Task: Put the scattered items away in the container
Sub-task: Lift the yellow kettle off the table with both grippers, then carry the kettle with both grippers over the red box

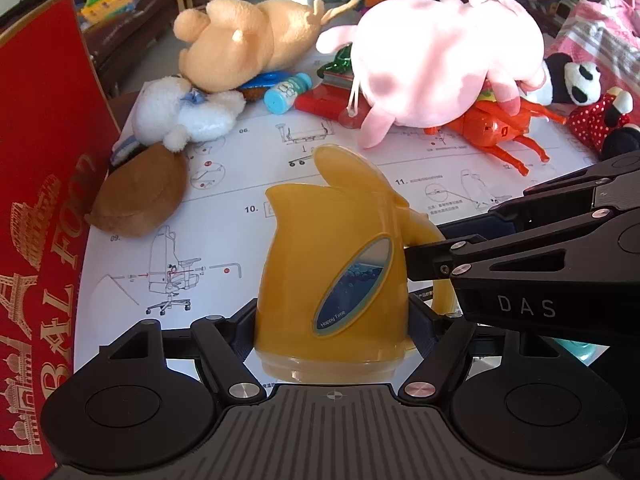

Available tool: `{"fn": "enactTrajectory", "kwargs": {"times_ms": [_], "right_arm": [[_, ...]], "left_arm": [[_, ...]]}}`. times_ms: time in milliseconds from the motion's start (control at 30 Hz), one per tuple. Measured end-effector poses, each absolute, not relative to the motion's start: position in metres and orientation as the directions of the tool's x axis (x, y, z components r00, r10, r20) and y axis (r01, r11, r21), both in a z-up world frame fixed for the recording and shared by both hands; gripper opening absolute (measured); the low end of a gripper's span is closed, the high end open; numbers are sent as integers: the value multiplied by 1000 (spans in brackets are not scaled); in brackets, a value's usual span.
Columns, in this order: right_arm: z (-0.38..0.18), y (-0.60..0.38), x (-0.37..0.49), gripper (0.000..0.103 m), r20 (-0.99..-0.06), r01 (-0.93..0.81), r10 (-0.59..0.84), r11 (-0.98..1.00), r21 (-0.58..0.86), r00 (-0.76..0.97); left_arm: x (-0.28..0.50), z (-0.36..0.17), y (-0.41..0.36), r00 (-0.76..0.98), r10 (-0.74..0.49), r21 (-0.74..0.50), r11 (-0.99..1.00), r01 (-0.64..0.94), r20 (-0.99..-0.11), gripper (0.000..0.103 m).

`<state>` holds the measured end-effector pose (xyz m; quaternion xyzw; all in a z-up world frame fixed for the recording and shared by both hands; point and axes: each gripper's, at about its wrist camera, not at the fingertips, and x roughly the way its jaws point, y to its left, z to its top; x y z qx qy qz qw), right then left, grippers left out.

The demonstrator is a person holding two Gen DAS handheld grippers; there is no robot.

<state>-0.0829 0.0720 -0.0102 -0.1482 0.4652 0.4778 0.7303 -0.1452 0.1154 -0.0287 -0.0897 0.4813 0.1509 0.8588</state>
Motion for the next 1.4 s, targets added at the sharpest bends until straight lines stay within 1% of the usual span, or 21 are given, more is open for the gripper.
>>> {"fn": "enactTrajectory", "kwargs": {"times_ms": [400, 767, 1067, 1233, 1400], "right_arm": [[6, 60, -91, 22, -795, -837, 590, 499, 225, 138], [24, 44, -96, 22, -754, -834, 633, 503, 227, 177], [41, 36, -95, 22, -722, -834, 662, 503, 228, 202], [57, 40, -95, 22, -707, -853, 674, 482, 200, 215], [86, 54, -98, 22, -664, -886, 707, 441, 146, 242]], "left_arm": [[-156, -12, 105, 533, 199, 7, 940, -340, -822, 75], [-158, 9, 92, 563, 235, 52, 946, -320, -792, 75], [-159, 29, 87, 600, 248, 48, 943, -329, -761, 75], [-161, 45, 91, 623, 271, 51, 936, -347, -734, 75], [-167, 73, 106, 654, 315, 46, 918, -394, -688, 75]]}}
